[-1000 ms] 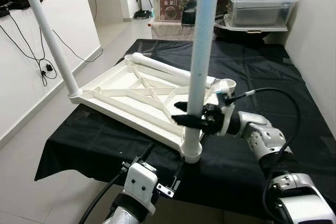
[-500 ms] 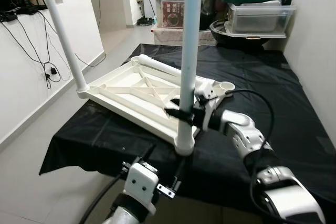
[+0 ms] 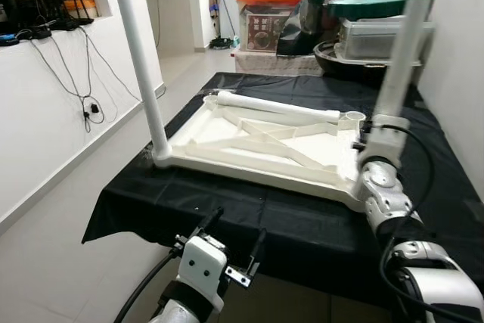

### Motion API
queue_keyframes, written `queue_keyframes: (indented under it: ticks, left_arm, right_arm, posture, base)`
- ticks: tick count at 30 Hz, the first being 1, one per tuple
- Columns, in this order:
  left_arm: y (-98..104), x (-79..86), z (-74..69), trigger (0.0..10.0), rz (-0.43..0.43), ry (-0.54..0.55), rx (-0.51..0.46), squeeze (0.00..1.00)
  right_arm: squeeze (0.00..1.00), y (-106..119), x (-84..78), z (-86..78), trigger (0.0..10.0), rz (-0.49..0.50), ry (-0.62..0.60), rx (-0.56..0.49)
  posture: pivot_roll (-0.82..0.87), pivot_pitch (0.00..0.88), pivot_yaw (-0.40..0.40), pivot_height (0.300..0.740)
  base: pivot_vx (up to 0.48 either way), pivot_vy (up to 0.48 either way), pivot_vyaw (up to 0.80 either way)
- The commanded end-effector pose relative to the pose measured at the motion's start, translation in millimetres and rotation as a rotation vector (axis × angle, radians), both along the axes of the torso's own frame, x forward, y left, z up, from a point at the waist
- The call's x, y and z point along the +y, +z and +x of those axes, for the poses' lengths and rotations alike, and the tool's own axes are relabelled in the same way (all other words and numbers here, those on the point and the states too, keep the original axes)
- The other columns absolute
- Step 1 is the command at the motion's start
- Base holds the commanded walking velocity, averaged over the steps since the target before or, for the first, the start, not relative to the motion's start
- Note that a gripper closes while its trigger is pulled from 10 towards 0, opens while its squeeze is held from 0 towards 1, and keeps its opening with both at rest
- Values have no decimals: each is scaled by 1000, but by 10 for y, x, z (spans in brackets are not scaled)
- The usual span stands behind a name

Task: Building children table

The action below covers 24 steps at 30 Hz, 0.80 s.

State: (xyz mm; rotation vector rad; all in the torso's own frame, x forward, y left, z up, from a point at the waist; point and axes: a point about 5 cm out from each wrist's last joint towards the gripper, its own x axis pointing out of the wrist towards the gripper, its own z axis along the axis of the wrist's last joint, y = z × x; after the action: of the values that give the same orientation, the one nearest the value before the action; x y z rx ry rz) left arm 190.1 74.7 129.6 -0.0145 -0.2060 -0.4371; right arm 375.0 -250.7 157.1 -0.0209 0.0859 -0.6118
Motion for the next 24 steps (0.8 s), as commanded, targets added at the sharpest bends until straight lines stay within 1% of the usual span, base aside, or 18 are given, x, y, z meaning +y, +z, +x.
queue_keyframes:
  ticks: [1,3,4,5,6,9,10,11,12,13,15,17,18,19,20,21,23,24]
  left_arm:
    - [-21,7,5,10000,5,-2,14,0]
    - [-20,9,9,10000,6,-2,14,0]
    - [-20,10,10,10000,6,-2,15,0]
    - [-20,10,10,10000,6,-2,15,0]
    - [-19,10,10,10000,6,-3,14,0]
    - [-19,10,10,10000,6,-3,14,0]
    - [-19,9,13,10000,6,-2,14,0]
    - [-18,8,14,10000,6,-1,13,0]
    - [-18,8,14,10000,6,-1,13,0]
    - [-17,8,15,10000,5,0,13,0]
    - [-17,8,15,10000,5,0,13,0]
    - [-17,8,15,10000,5,1,13,0]
    - [-17,9,15,10000,5,0,13,0]
    - [-17,9,15,10000,5,0,13,0]
    - [-15,9,18,10000,4,0,13,0]
    - [-15,9,18,10000,4,0,13,0]
    - [-13,6,21,10000,4,-1,12,0]
    - [-11,6,22,10000,3,-1,11,0]
  right_arm:
    - [0,-377,-17,-138,0,91,-109,162]
    - [0,-383,88,-107,0,111,-90,157]
    - [0,-385,151,-84,4980,134,-62,147]
    - [0,-385,151,-84,4980,134,-62,147]
    - [0,-358,317,-23,10000,172,20,104]
    - [0,-348,364,-7,10000,186,46,88]
    - [1000,-295,422,23,10000,178,91,51]
    - [1000,-228,490,57,10000,158,134,15]
    - [1000,-228,490,57,10000,158,134,15]
    - [0,-98,618,113,10000,154,220,-62]
    - [0,-98,618,113,10000,154,220,-62]
    - [0,-48,665,133,10000,167,256,-95]
    - [0,29,669,146,10000,161,283,-149]
    - [0,29,669,146,10000,161,283,-149]
    - [0,109,671,169,10000,184,347,-206]
    - [0,109,671,169,10000,184,347,-206]
    - [0,215,626,199,10000,203,488,-267]
    - [0,239,619,210,10000,237,597,-275]
  posture:
    - [33,0,15,740]
    - [32,0,17,740]
    - [32,0,17,740]
    - [32,0,17,740]
    - [32,0,17,740]
    - [32,0,17,740]
    - [33,0,15,740]
    - [33,0,15,740]
    - [33,0,15,740]
    - [33,0,15,740]
    - [33,0,15,740]
    - [33,0,15,740]
    - [33,0,15,740]
    - [33,0,15,740]
    - [31,0,15,740]
    - [31,0,15,740]
    - [31,0,15,740]
    - [30,0,15,740]
  base:
    - [0,0,0]
    - [0,0,0]
    - [0,0,0]
    - [0,0,0]
    - [0,0,0]
    - [0,0,0]
    - [0,0,0]
    - [0,0,0]
    - [0,0,0]
    - [0,0,0]
    - [0,0,0]
    - [0,0,0]
    - [0,0,0]
    - [0,0,0]
    - [0,0,0]
    - [0,0,0]
    - [0,0,0]
    - [0,0,0]
